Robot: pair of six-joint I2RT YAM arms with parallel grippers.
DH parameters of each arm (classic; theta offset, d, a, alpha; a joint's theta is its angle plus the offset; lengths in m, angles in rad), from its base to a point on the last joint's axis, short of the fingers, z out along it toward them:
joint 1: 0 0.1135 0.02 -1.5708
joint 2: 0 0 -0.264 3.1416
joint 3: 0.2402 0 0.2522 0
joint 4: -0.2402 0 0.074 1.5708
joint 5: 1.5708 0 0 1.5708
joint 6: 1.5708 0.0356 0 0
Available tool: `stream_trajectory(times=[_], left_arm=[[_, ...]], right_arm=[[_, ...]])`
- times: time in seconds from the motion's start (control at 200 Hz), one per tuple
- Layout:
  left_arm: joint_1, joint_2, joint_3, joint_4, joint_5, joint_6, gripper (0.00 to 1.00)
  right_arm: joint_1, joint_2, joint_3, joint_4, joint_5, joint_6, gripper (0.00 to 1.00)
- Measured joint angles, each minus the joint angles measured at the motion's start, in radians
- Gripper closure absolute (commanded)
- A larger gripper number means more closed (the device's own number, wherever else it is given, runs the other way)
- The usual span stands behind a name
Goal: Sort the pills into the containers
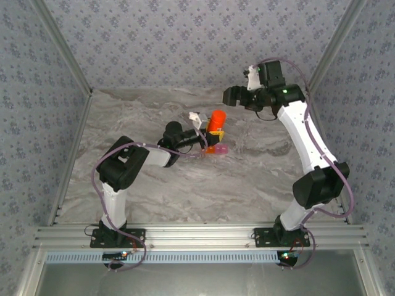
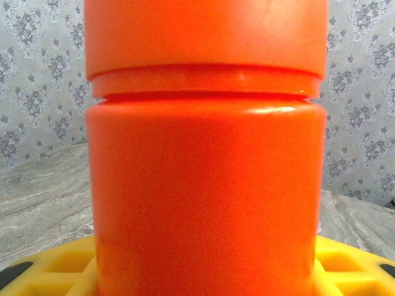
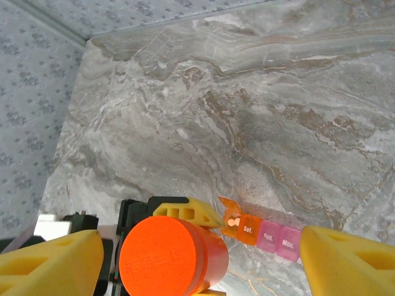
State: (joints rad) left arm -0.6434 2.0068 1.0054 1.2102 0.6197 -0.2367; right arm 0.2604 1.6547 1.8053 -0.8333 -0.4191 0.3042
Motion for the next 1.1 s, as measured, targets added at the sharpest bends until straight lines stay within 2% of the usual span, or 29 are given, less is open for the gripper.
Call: stream_trajectory(times=[0.17,0.395,0.685,1.099], left_arm=[[0.000,0.000,0.010,-0.001,0.023,-0.010,1.00],[0.000,0.000,0.018,0.003,0.039,-0.019,1.00],[0.000,0.000,0.022,0.004,0.046,-0.019,1.00],[0.000,0.000,0.022,0.005,0.046,-0.019,1.00]], right_arm=[[-0.009,0.002,0.004,-0.027,-0.103,-0.186,0.15],[0.011,0.049,0.049,-0.098,-0.138,-0.313,0.17],[0.053,0.090,0.050,-0.135,-0.139,-0.354,0.19],[0.068,0.109,0.050,-0.148,-0.139,-0.368,0.33]])
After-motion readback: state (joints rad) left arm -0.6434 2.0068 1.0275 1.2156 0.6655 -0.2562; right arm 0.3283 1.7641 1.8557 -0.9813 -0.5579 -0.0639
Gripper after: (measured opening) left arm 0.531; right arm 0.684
